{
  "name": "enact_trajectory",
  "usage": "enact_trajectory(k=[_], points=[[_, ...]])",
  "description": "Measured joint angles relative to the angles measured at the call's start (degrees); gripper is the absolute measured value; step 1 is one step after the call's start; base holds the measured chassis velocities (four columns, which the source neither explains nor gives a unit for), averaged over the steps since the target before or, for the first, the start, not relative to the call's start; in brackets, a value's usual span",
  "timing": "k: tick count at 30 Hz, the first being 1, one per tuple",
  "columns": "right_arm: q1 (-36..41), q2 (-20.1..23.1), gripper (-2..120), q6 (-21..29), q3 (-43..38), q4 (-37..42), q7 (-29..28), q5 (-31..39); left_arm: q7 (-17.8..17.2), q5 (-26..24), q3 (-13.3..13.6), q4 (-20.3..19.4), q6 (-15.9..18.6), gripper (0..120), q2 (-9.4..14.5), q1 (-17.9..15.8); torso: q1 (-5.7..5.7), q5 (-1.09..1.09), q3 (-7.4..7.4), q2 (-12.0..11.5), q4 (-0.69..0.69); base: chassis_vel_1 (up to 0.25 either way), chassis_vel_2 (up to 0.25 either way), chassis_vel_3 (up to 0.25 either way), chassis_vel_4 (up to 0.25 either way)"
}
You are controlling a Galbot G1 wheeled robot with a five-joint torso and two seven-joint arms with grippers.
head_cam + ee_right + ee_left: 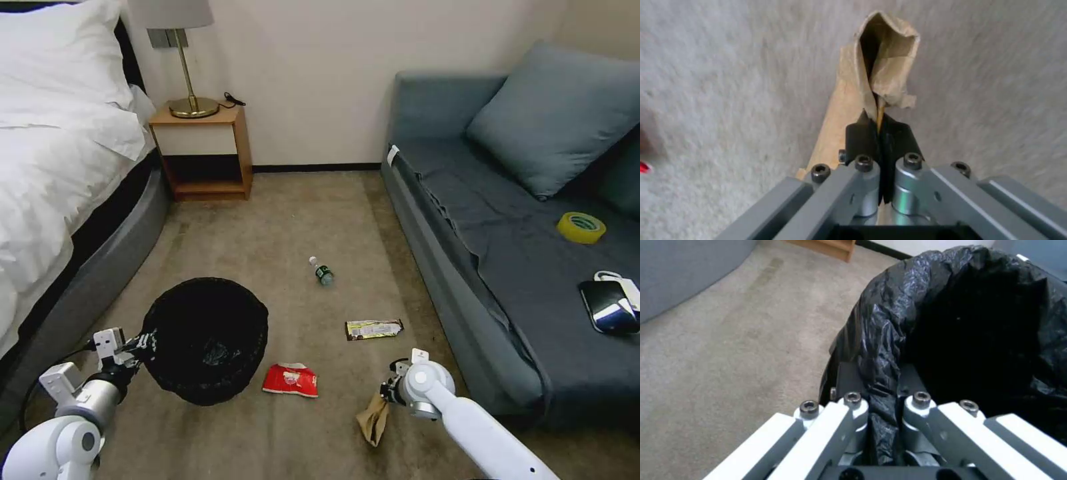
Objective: Pick up the trash bin, then pick up the garbage on the floor and place it into the trash bin.
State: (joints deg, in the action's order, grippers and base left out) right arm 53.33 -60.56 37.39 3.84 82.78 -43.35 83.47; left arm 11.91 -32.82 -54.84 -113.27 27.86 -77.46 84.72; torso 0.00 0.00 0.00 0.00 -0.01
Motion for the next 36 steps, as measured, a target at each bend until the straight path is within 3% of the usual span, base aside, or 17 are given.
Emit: enact_trajectory(k=[10, 18, 28, 36], points=[[-0.65, 4.0, 0, -3.94, -2.78, 11.89, 4.32, -3.51, 0.18, 0.2, 1.81, -0.08, 0.76, 4, 1.41, -0.33, 0.0, 0.01, 0.0, 0.0, 0.0, 0.0, 0.0, 0.0, 0.0], [-6.0, 7.29, 0, -12.81, -2.27, 23.15, 10.58, -5.15, -0.27, -0.45, 3.93, 0.69, 2.16, 4, 2.71, -0.61, 0.0, -0.02, 0.0, 0.0, 0.01, 0.0, 0.0, 0.0, 0.0], [-13.65, 8.39, 0, -22.97, 4.07, 35.7, 18.69, -3.8, -2.27, -2.58, 7.01, 1.91, 4.74, 4, 3.17, -1.99, 0.0, -0.02, 0.0, 0.0, 0.01, 0.0, 0.0, 0.0, 0.0], [-15.49, 7.27, 0, -26.15, 12.26, 36.09, 26.76, -9.1, -3.55, -6.19, 8.04, 1.15, 6.85, 4, 3.28, -2.71, 0.0, -0.01, 0.0, 0.0, 0.01, 0.0, 0.0, 0.0, 0.0]])
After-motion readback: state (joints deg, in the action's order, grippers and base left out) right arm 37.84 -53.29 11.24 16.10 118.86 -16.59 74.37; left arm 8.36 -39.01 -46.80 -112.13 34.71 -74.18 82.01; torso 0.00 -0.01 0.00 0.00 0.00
